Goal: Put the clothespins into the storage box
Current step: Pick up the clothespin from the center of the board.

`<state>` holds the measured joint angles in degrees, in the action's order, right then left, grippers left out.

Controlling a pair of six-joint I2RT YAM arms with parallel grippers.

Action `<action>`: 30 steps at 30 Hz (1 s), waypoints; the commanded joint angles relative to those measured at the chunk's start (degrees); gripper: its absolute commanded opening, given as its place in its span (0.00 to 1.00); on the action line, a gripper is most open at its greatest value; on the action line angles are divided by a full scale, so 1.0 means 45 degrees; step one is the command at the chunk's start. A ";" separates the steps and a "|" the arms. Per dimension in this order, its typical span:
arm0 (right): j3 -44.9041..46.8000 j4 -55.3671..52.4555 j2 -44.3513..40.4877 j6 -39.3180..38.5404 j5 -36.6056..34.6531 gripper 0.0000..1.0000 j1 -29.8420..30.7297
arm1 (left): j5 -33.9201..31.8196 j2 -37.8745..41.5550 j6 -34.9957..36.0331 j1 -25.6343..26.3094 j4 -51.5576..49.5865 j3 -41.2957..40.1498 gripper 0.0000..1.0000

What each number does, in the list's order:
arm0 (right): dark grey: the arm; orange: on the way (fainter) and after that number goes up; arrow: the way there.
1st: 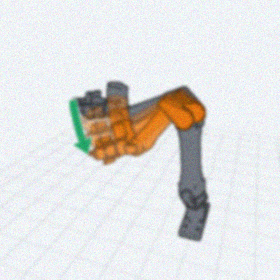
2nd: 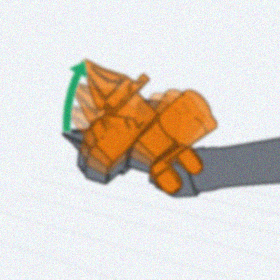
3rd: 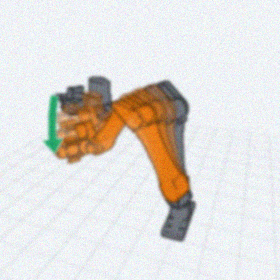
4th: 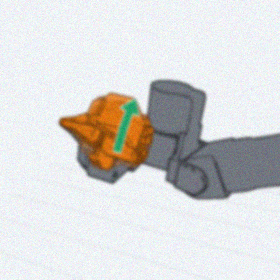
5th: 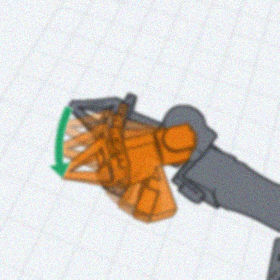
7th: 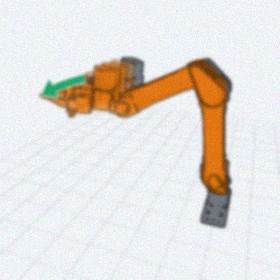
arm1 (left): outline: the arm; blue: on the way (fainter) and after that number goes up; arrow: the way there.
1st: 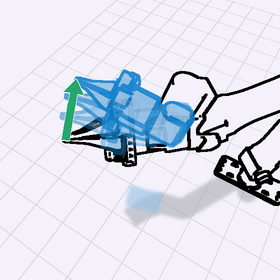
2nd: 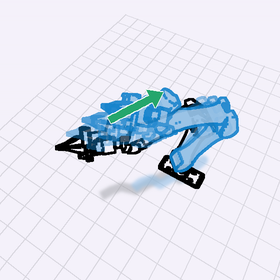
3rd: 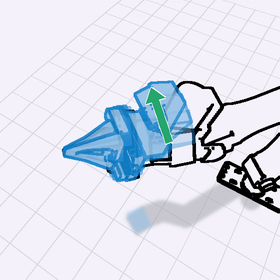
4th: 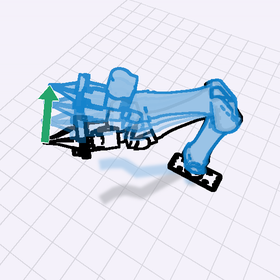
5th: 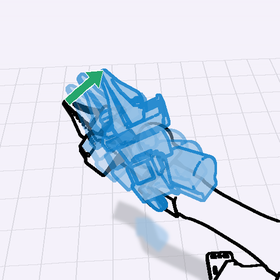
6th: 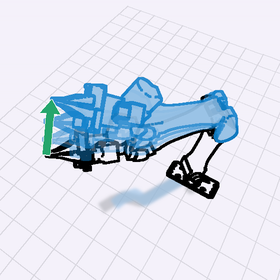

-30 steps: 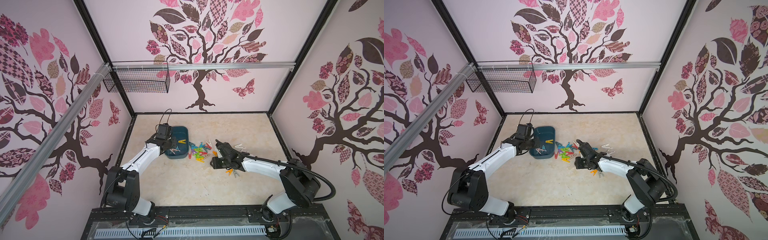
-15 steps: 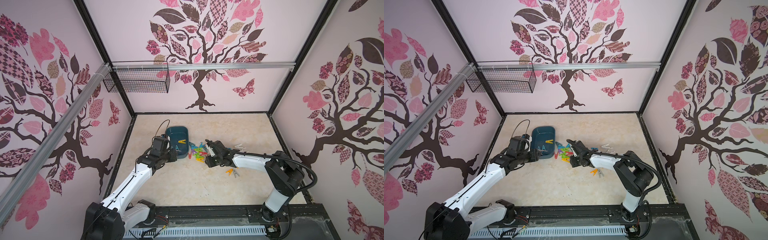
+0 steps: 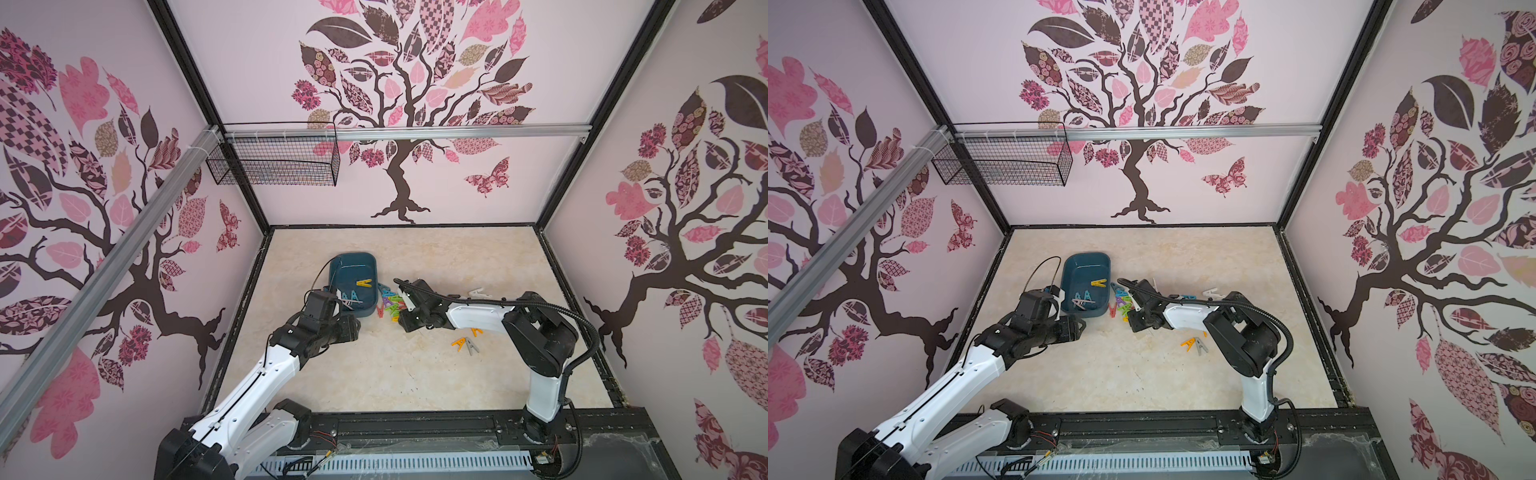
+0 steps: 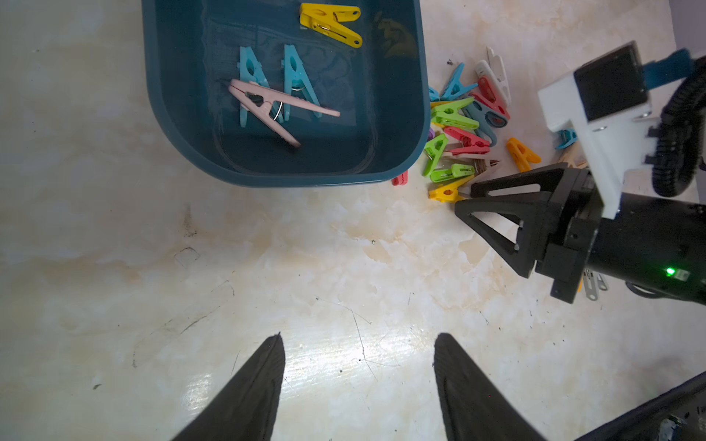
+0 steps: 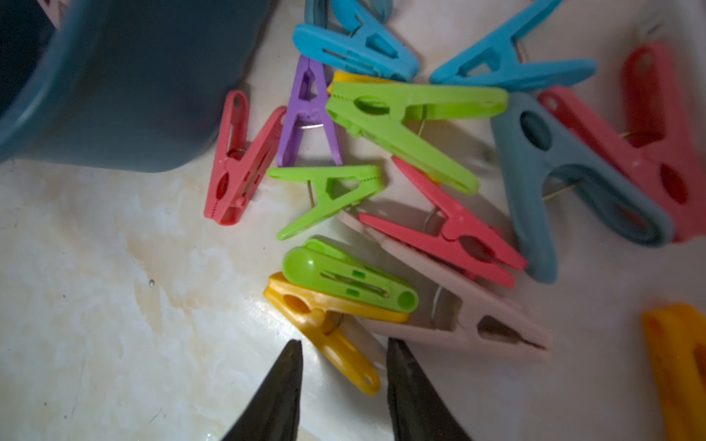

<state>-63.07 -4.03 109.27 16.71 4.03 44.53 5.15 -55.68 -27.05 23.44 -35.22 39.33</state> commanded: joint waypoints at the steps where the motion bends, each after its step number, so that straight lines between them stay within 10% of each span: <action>1: -0.0399 -0.0344 0.0655 -0.0110 -0.0232 0.36 0.0152 | -0.0105 0.0254 0.0192 0.0045 0.0074 -0.0241 0.66; 30: 0.0280 -0.1216 -0.2448 0.0817 0.0661 0.05 0.0774 | -0.2484 0.2111 -0.0078 0.0039 0.0053 -0.0517 0.67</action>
<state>-61.32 -7.86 103.18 18.17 5.17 47.62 -3.51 -47.07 -27.22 23.46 -34.81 38.44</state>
